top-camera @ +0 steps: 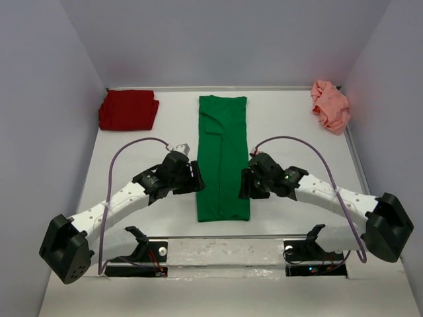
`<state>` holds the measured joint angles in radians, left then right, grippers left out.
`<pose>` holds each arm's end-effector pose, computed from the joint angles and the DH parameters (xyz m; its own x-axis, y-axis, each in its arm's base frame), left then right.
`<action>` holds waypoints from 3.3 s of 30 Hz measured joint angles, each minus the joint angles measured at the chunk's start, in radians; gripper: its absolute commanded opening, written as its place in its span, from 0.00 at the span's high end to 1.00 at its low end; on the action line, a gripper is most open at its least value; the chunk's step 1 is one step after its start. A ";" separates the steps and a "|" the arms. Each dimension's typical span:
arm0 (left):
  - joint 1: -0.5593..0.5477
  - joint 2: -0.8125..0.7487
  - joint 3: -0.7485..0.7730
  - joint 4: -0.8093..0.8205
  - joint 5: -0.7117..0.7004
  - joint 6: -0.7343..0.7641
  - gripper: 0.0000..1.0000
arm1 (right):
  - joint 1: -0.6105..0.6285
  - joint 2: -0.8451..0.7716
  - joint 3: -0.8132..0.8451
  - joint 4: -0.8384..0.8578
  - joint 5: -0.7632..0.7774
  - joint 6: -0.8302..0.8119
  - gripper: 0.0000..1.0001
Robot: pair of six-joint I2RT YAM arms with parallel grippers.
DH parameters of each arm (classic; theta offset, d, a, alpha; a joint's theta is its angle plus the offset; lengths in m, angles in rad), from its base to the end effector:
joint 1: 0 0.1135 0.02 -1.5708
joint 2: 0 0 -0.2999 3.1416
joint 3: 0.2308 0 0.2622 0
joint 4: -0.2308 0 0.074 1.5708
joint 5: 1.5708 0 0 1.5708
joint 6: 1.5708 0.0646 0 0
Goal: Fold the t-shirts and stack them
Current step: Fold the tshirt
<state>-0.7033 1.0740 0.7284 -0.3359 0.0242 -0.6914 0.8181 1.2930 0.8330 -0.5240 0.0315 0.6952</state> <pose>0.1860 -0.1598 0.2598 -0.7915 -0.1646 -0.5886 0.2028 0.8378 -0.5069 0.1859 0.1955 0.2269 -0.8968 -0.0209 -0.4420 -0.1864 0.9238 0.3345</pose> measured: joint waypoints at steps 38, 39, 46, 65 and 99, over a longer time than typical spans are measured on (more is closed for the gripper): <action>-0.027 -0.034 -0.393 0.259 0.274 -0.158 0.38 | 0.106 -0.145 -0.372 0.240 -0.034 0.291 0.46; -0.030 -0.026 -0.393 0.268 0.279 -0.161 0.41 | 0.106 -0.145 -0.372 0.240 -0.032 0.293 0.46; -0.055 -0.014 -0.403 0.288 0.284 -0.173 0.51 | 0.106 -0.146 -0.371 0.235 -0.023 0.304 0.46; -0.070 0.017 -0.409 0.294 0.283 -0.181 0.96 | 0.106 -0.117 -0.349 0.229 -0.008 0.306 0.47; -0.083 -0.039 -0.425 0.274 0.254 -0.179 1.00 | 0.134 -0.144 -0.375 0.180 0.074 0.389 1.00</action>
<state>-0.7864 1.0348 0.3031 -0.0616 0.2783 -0.8707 0.9516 1.1492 0.4576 -0.3443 0.1059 1.0843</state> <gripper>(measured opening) 0.094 0.043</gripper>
